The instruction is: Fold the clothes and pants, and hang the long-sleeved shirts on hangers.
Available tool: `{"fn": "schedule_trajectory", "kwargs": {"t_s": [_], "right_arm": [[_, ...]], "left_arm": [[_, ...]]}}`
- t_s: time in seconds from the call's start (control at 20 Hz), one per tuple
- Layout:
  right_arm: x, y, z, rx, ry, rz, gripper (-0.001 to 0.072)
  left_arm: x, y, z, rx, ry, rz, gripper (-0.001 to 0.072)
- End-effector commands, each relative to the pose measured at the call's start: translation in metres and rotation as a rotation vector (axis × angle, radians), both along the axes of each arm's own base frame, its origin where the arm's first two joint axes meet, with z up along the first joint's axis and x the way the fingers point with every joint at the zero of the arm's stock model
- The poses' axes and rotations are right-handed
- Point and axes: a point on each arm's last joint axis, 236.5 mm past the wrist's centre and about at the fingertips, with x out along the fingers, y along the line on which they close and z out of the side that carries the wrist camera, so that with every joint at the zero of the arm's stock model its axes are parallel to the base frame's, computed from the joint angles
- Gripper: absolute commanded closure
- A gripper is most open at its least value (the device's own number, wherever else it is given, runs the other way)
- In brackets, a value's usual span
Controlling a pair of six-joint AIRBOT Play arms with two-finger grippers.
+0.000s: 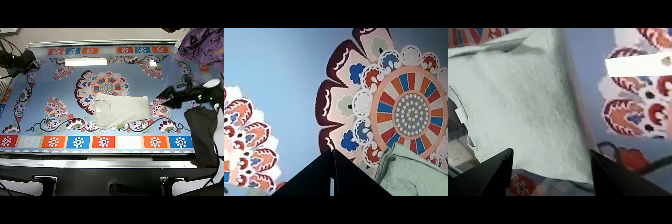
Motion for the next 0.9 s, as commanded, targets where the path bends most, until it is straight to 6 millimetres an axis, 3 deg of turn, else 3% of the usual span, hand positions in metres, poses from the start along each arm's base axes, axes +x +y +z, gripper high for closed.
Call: {"fn": "schedule_trajectory", "kwargs": {"t_s": [0.0,0.1,0.2,0.4,0.55,0.7,0.85], "right_arm": [[-0.006,0.023,-0.039,0.09,0.03,0.002,0.0159],[-0.003,0.035,-0.053,0.092,0.04,0.008,0.0164],[0.0,0.048,-0.066,0.073,0.045,0.012,0.0223],[0.003,0.067,-0.074,0.047,0.039,0.027,0.0438],[0.004,0.07,-0.074,0.044,0.035,0.032,0.0677],[0.016,0.071,-0.052,0.065,0.012,0.021,0.0675],[0.054,0.057,-0.005,0.01,-0.08,-0.031,0.0676]], "left_arm": [[0.002,0.0,-0.006,-0.003,0.012,0.002,0.069],[0.003,0.0,-0.009,-0.004,0.018,0.002,0.069],[0.004,-0.002,-0.013,-0.004,0.025,-0.002,0.069],[0.006,-0.003,-0.02,-0.006,0.04,-0.005,0.069],[0.006,-0.005,-0.021,-0.007,0.041,-0.008,0.069],[0.006,-0.009,-0.021,-0.006,0.042,-0.015,0.069],[0.004,-0.01,-0.022,-0.007,0.047,-0.018,0.0689]]}}
